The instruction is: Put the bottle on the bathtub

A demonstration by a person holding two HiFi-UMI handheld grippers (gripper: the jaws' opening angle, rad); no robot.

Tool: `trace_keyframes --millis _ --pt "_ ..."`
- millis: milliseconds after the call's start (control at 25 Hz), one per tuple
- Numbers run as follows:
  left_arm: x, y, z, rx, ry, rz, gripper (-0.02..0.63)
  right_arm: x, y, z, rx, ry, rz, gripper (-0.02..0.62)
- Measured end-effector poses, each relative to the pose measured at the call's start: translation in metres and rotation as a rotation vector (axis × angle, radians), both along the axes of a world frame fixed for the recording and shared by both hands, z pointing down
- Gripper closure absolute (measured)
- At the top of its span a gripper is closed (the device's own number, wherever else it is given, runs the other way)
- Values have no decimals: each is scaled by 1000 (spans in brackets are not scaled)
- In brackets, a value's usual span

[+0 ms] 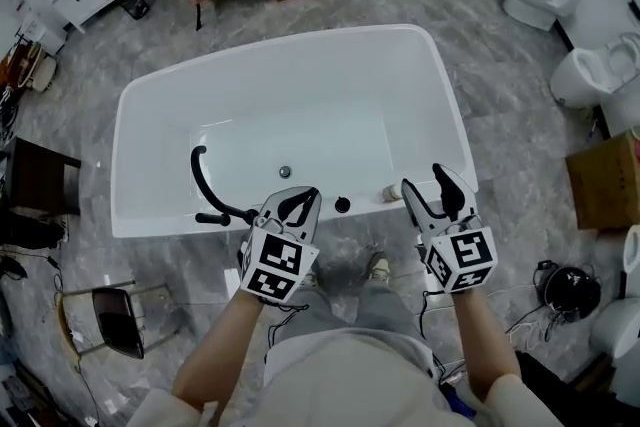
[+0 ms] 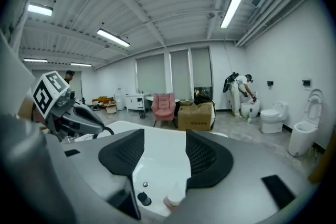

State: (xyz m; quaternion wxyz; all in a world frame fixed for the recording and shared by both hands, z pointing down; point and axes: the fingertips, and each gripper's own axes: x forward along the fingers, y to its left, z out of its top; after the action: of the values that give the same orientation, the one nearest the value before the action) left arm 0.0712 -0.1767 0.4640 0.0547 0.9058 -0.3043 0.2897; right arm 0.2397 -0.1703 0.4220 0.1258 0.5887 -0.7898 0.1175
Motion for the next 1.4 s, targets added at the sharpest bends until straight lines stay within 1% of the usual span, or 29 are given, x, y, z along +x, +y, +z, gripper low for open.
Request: trace_keyframes --millis 120,200,240,360,400,560,640,680,760,800,880,1000,1120,1240,1400 --pt "-4 2 -25 78 -20 16 586 -14 11 -53 97 -24 -36 374" --pt "-7 2 -42 131 -36 19 586 -21 19 -85 154 -28 -53 400" --pt "-8 1 -51 147 -30 19 586 -23 22 -98 173 -32 -56 412" --pt "-7 3 -78 179 10 21 586 -31 30 -128 187 -71 -79 454" --pt "-7 5 -86 192 20 24 586 -35 32 -137 184 -82 -94 477" --pt "-10 14 -121 251 39 40 586 -49 43 -167 199 -90 -139 532" --pt "-10 16 -145 305 70 50 586 -53 50 -178 228 -77 -146 551" --pt "-11 16 -160 342 100 46 586 -55 53 -181 239 -64 -150 558" --pt "-16 16 -186 410 171 17 586 -62 56 -182 247 -28 -163 568" --pt "-19 16 -193 424 187 3 586 -65 58 -181 245 -8 -172 568" --pt "-21 19 -194 424 180 -9 586 -70 61 -178 241 27 -191 568" --pt "-18 25 -189 414 164 -8 586 -75 65 -179 259 68 -223 569" --pt "-18 27 -189 404 170 -12 586 -79 63 -185 275 77 -235 568" --pt "-20 24 -191 409 175 -23 586 -75 58 -185 271 68 -225 568" --pt "-25 15 -186 391 175 -93 586 -68 52 -176 243 84 -214 568"
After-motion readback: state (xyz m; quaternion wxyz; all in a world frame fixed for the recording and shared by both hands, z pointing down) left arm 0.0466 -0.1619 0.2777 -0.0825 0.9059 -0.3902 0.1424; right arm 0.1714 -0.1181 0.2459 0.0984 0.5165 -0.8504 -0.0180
